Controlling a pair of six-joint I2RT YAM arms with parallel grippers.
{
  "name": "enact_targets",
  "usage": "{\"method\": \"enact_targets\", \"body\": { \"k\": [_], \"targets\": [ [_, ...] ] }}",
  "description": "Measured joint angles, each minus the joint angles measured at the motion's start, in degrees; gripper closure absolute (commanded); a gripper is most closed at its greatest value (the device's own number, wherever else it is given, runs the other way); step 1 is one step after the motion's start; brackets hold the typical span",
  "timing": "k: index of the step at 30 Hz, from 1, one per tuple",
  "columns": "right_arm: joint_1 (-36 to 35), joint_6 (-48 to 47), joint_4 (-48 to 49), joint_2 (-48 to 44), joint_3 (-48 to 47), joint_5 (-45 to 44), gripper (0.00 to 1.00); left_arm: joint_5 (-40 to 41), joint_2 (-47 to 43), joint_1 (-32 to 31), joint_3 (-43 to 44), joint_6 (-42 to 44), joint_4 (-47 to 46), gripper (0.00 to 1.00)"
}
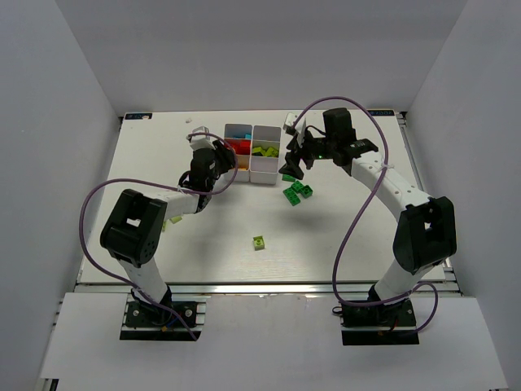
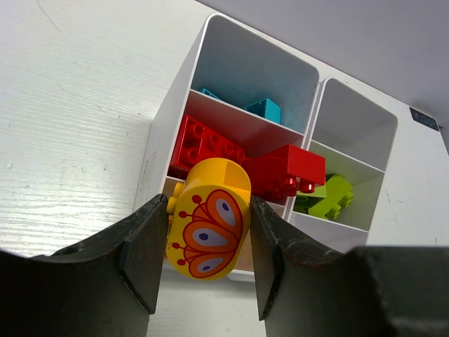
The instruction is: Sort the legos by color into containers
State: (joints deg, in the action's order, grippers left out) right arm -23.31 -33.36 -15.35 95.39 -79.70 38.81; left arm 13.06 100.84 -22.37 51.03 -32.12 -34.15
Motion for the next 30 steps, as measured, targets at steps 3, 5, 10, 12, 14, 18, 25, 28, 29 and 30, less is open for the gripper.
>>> {"method": "enact_targets", "body": {
  "k": [3, 5, 10, 12, 14, 18, 25, 28, 29, 30],
  "targets": [
    [0.0, 0.0, 0.0, 0.0, 0.0, 0.0, 0.11, 0.0, 0.0, 0.0, 0.0, 0.2, 0.3, 0.53],
    [0.0, 0.0, 0.0, 0.0, 0.0, 0.0, 0.11, 0.0, 0.0, 0.0, 0.0, 0.3, 0.6, 0.45],
    [0.0, 0.0, 0.0, 0.0, 0.0, 0.0, 0.11, 0.1, 0.0, 0.0, 0.0, 0.6, 1.0, 0.39],
    [0.0, 0.0, 0.0, 0.0, 0.0, 0.1, 0.11, 0.1, 0.0, 0.0, 0.0, 0.7, 1.0, 0.38],
    [0.0, 0.0, 0.0, 0.0, 0.0, 0.2, 0.11, 0.1, 0.0, 0.0, 0.0, 0.8, 1.1, 0.34],
    [0.0, 0.0, 0.0, 0.0, 0.0, 0.2, 0.11, 0.1, 0.0, 0.0, 0.0, 0.8, 1.2, 0.28],
    [0.1, 0.0, 0.0, 0.0, 0.0, 0.4, 0.11, 0.1, 0.0, 0.0, 0.0, 0.8, 1.2, 0.27],
    [0.1, 0.0, -0.1, 0.0, 0.0, 0.4, 0.11, 0.1, -0.9, -0.1, 0.0, 0.8, 1.9, 0.27],
    [0.1, -0.1, -0.1, 0.0, 0.0, 0.4, 0.11, 0.1, -1.6, -0.1, 0.0, 0.8, 2.3, 0.27],
    [0.1, -0.1, -0.2, 0.0, 0.0, 0.4, 0.11, 0.1, -2.5, -0.2, 0.0, 0.8, 2.8, 0.27]
  ]
}}
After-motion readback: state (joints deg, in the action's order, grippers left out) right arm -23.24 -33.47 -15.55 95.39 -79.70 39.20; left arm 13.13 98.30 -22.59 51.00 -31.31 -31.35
